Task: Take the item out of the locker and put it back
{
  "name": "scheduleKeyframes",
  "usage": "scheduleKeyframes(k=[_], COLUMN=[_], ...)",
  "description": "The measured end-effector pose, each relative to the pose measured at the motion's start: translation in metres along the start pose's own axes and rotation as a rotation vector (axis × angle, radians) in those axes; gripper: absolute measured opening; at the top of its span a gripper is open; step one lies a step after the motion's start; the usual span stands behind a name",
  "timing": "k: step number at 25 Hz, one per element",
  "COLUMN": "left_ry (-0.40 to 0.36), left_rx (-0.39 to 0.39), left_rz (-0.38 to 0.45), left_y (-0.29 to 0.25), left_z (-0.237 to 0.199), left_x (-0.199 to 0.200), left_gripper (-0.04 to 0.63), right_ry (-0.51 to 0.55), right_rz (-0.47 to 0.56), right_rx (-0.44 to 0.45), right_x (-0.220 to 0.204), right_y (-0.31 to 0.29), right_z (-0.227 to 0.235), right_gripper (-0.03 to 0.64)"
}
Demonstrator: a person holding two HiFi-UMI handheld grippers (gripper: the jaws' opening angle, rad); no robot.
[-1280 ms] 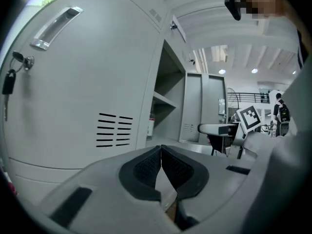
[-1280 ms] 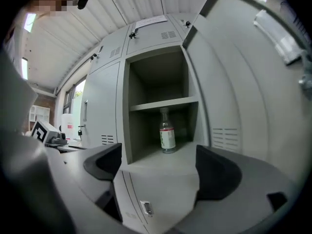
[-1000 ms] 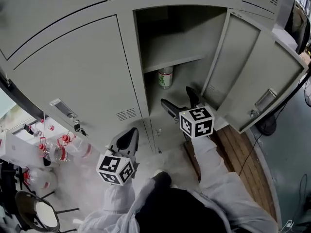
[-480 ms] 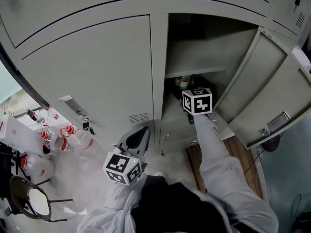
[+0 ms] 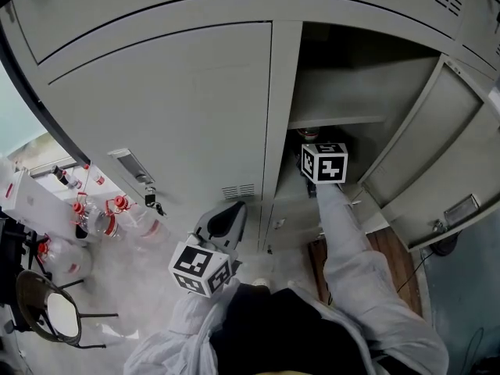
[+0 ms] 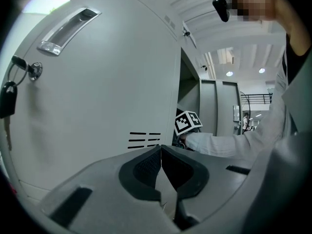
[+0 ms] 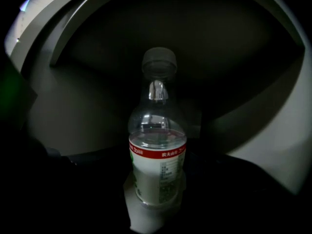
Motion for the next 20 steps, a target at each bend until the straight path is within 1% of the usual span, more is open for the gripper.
scheduleKeyframes(k=[5,10,15,20], left_ry=[-0.021,-0.024,-0.008,0.022], left_rx=[-0.019,-0.006,0.018,0.042], left_rz=[-0.004,-0.008,-0.004,-0.006], left_y=[-0.001,0.002,0.002,0.003], left_z=[-0.003,-0.004,0.009,0.028], left_x=[-0.004,-0.01,-0.01,-0.012], left_gripper=[0.008,0.009,0.009,0.008], right_ry=[0.006,0.013,-0.112,-0.115], right_rz=[-0.013,-0.063,-0.125,-0.236], right_rx=[0.011,0.034,0.127,0.209], right_x=[0.003,0.005,0.01,0.015], right_y=[-0.003,0.002,0.012,0.028], right_z=[0.001,0.003,0.012,0.012], right_gripper=[0.308,0.308,0.307,0.307])
Point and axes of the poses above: the fingertips, and each gripper's own axes: y backward along the fingers, z to its right, x out of its top, the point moved 10 cm from there along y, backward along the fingers, and after that the axes turned 3 degrees about -z, right-handed, at the moved point
